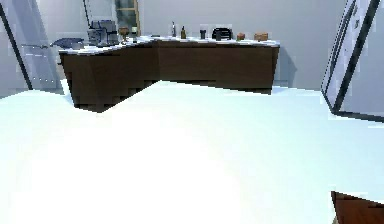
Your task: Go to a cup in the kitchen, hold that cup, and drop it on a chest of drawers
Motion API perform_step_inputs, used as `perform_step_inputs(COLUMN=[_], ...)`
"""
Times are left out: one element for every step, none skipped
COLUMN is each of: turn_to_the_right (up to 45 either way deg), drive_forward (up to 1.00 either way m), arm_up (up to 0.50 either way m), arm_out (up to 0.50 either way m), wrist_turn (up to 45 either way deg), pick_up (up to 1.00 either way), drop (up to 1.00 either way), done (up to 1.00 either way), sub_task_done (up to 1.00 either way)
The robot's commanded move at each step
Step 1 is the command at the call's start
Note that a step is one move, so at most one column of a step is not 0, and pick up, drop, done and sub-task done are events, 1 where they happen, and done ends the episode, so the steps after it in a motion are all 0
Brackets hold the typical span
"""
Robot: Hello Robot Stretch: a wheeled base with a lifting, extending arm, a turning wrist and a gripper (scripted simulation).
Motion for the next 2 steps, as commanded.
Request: perform_step_inputs(turn_to_the_right=[0.0,0.0], drive_forward=[0.0,0.0], arm_up=[0.0,0.0], arm_out=[0.0,0.0], wrist_turn=[45.0,30.0], pick_up=[0.0,0.0], drop=[0.0,0.0], done=[0.0,0.0], sub_task_done=[0.0,0.0])
